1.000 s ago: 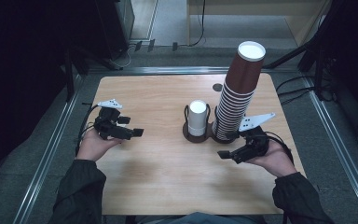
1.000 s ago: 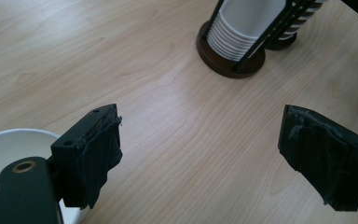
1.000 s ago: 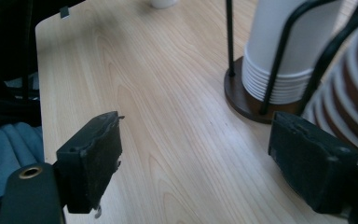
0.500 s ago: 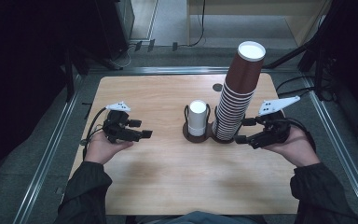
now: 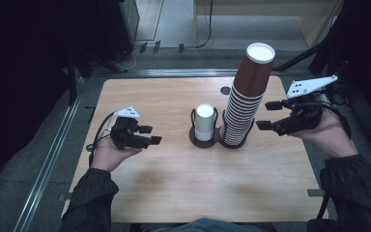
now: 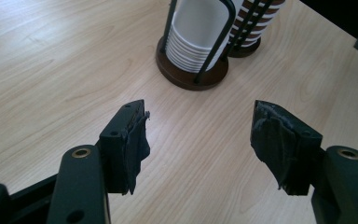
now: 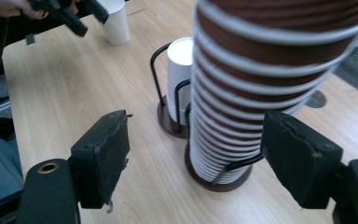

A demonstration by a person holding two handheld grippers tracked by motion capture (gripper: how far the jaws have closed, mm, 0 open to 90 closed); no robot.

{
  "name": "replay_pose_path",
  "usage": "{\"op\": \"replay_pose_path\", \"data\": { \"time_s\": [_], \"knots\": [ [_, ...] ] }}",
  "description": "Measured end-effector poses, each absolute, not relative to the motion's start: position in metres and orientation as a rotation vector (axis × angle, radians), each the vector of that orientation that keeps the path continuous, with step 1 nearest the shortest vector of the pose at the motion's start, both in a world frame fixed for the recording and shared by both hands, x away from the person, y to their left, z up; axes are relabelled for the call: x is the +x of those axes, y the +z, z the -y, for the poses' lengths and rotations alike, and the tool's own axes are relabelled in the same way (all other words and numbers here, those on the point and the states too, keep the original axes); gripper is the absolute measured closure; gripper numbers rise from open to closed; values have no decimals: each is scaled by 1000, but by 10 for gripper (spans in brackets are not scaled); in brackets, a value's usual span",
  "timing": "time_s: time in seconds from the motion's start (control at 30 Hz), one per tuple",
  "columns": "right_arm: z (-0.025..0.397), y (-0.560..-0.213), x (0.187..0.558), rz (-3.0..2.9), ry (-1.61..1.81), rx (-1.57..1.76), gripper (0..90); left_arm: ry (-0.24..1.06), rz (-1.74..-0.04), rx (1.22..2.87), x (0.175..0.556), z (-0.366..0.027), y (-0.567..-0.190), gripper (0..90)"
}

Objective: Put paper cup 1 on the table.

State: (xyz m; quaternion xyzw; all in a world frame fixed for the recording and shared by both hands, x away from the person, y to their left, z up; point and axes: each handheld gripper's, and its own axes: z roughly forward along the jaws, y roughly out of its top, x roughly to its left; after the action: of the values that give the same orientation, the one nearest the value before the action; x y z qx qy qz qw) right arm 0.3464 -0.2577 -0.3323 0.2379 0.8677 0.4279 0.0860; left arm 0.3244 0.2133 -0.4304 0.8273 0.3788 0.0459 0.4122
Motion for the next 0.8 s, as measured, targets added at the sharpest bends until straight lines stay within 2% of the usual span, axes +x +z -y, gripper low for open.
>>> {"op": "replay_pose_path", "data": {
  "time_s": [0.2,0.5,0.8],
  "knots": [
    [264,-313,355,-2577,1274,729,210,106,-931,2113,323,-208,-431,318],
    [263,-290,366,-2552,1275,717,147,86,-894,2148,322,-200,-434,326],
    [257,-273,379,-2545,1292,740,135,85,-859,2171,320,-195,-437,318]
  ]
}}
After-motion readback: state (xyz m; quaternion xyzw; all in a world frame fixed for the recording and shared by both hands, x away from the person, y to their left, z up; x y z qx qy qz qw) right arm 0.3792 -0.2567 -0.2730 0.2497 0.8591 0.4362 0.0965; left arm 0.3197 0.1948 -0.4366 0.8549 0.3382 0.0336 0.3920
